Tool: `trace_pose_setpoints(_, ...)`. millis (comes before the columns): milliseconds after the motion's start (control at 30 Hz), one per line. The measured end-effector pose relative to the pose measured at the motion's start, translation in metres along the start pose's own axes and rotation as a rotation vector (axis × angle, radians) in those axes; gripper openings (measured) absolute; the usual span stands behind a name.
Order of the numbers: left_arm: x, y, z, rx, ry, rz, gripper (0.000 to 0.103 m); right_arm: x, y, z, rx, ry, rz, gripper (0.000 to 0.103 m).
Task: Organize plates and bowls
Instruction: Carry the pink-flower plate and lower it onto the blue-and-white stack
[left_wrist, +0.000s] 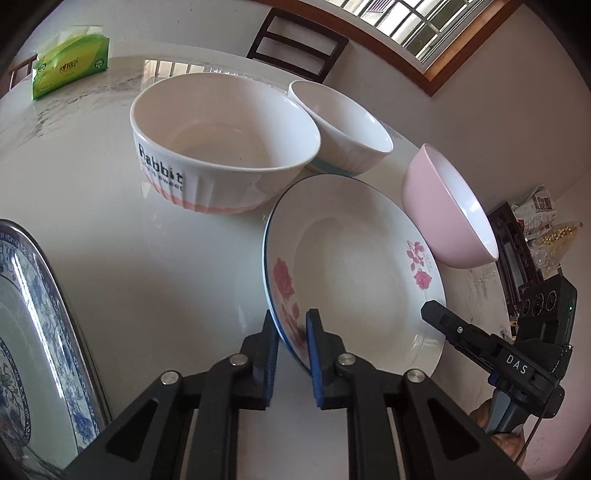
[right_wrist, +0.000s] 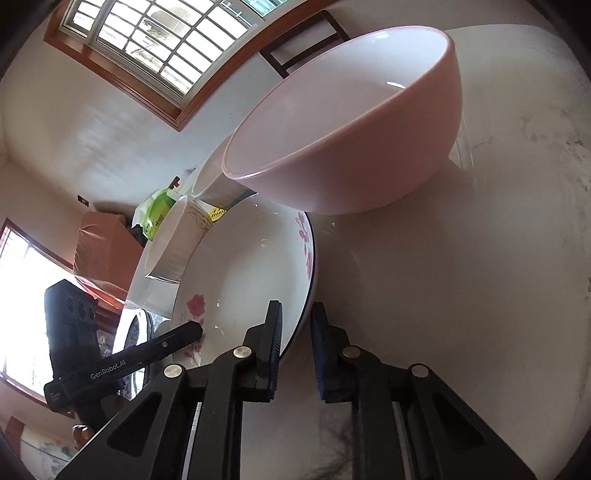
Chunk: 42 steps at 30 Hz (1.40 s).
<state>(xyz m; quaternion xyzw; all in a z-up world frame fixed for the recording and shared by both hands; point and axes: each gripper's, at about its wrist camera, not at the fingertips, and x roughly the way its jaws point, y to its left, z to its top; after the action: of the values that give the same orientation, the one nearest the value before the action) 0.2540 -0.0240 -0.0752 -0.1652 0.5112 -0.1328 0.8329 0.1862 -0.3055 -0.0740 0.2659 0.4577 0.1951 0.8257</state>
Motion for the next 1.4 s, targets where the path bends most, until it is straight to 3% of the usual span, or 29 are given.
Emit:
trace_pose_setpoints(200,-0.017,0.0,-0.019,-0.01,-0.014,-0.004,0.015,-0.007,-0.004,-0.008,0.018,0.008,0.029,0.015)
trace_pose_setpoints(533,-0.08,-0.001,-0.055,-0.003,-0.124,0.01,0.015,-0.031,0.016,-0.044,0.009,-0.006,0.103,0.015)
trace_pose_setpoints(767,-0.128,0.028,-0.074,-0.042,-0.191,0.043,0.015,-0.031,0.063,-0.056,-0.073,0.006,0.154,0.016)
trace_pose_setpoints(1000,-0.167,0.071,-0.093,-0.084,-0.248,0.112,0.016,-0.002,0.112,-0.066,-0.145,0.068,0.188,0.015)
trace_pose_setpoints(1400,-0.192,0.144,-0.111,-0.196,-0.268,0.172,0.016,0.051,0.186,-0.083,-0.265,0.16,0.186,0.015)
